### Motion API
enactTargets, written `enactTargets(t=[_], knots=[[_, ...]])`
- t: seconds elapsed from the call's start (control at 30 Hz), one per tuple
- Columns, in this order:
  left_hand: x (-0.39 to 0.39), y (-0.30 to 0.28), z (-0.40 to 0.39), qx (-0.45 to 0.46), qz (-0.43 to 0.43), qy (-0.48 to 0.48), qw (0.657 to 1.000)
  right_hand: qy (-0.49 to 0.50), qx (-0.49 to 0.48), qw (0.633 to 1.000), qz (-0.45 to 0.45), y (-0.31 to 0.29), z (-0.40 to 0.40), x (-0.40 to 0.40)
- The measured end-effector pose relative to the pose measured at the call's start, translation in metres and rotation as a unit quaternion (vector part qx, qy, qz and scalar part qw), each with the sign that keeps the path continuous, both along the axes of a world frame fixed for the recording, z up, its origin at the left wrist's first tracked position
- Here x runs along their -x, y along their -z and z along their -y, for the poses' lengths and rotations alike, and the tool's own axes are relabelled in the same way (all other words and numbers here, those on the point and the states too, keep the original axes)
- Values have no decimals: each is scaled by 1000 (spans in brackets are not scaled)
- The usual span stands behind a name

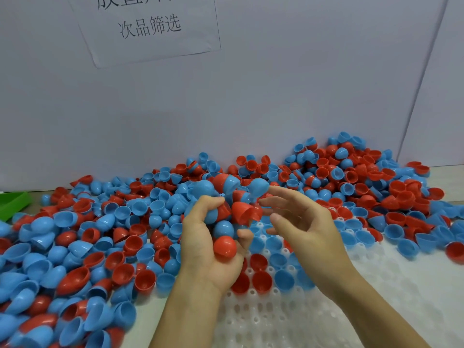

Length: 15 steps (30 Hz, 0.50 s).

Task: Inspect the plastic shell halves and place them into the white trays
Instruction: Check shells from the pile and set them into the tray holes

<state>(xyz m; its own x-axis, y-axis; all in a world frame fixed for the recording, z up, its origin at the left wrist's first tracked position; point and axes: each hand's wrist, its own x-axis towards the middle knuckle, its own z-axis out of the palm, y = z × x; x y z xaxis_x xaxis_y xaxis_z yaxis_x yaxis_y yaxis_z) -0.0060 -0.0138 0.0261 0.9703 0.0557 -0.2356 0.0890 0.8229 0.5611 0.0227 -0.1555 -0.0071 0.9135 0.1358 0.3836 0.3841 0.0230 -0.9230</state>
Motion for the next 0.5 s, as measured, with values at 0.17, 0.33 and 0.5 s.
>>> enactTargets(t=[0.17,0.33,0.5], knots=[[3,-2,-1,42,11,25,999,55,75,993,78,1,-15,3],[5,-3,-4,60,13,36,997,91,36,991,93,-1,-15,2],[7,-4,-5,39,15,55,998,123,29,987,101,-3,-13,3]])
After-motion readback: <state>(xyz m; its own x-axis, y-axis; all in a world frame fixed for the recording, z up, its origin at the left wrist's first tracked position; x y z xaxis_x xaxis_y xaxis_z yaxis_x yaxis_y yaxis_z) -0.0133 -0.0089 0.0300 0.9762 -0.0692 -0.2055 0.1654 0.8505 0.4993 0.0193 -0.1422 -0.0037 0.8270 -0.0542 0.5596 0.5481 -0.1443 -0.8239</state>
